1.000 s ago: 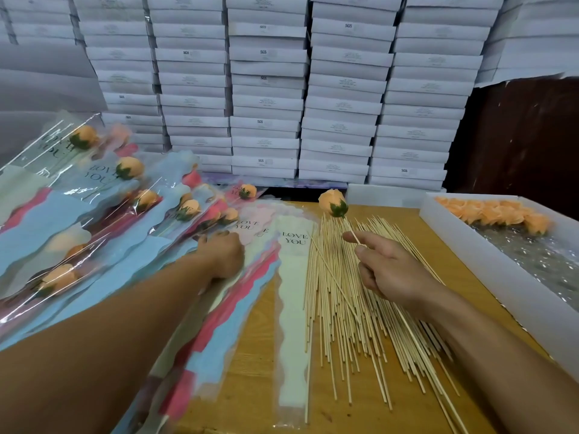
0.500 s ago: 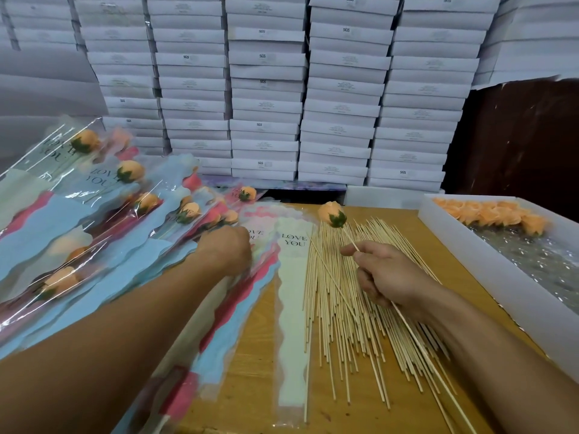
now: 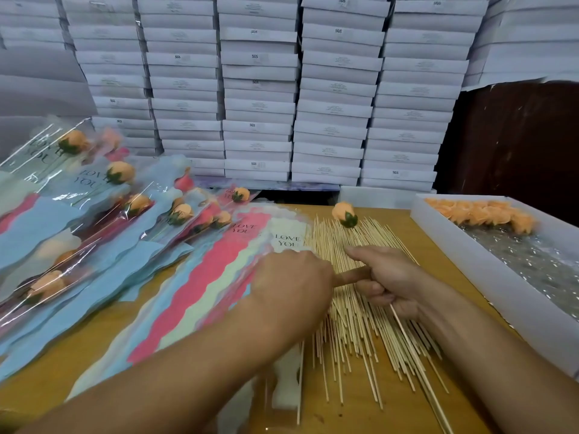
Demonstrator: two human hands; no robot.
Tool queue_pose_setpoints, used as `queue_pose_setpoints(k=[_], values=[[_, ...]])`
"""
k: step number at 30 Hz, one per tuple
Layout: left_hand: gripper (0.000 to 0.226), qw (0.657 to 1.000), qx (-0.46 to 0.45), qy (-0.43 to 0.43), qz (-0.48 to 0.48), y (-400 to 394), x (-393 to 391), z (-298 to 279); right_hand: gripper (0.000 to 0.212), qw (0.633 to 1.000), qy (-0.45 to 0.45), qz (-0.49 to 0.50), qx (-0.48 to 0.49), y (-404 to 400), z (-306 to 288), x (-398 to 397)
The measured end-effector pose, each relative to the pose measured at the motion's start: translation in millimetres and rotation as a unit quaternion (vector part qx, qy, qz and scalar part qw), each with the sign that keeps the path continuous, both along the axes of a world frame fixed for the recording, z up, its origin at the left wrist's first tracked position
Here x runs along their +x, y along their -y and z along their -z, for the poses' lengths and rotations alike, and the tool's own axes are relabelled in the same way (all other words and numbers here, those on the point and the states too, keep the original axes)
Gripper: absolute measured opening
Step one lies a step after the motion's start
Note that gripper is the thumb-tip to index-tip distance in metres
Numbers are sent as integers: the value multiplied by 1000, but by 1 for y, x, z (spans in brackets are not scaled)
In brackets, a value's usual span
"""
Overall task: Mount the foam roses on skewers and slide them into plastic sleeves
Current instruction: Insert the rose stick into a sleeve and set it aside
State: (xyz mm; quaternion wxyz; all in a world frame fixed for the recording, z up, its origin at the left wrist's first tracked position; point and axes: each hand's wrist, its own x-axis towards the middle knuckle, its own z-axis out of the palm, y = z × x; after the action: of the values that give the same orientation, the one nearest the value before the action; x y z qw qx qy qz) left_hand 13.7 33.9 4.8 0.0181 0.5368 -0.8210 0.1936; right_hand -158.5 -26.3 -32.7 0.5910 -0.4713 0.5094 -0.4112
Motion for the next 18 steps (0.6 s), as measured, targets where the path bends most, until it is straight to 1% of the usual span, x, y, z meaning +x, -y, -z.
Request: queue_pose_setpoints(k=[2,4,6,8,9,11,13,15,16,18], values=[[22,999,-4,10,33,-15,-14,5,27,1000,-3,7,1,-1,2,1],[27,998,-1,14,64,-26,-27,9,23,1000,-16,23,-7,0,5,2],[27,996,16,7,89,-33,-36,13,19,998,-38,52,-20,2,7,1],[25,993,26,-33,113,-36,-39,18,27,996,-35,78,-27,3,7,-1],[29,990,21,-65,120,-35,-37,19,31,996,-20,85,-29,3,6,-1],[45,983,1,-141,117,-26,-29,19,34,995,18,91,-32,1,3,0],[56,975,10,-212,66,-5,-17,15,36,995,28,81,-42,-1,0,0],[57,952,31,-303,-3,22,-2,9,37,996,23,64,-51,-2,-1,-2],[63,940,43,-336,-39,37,5,5,37,997,20,55,-55,-2,-2,-3],[79,918,84,-370,-115,62,18,2,36,997,14,33,-63,-3,-5,-4]])
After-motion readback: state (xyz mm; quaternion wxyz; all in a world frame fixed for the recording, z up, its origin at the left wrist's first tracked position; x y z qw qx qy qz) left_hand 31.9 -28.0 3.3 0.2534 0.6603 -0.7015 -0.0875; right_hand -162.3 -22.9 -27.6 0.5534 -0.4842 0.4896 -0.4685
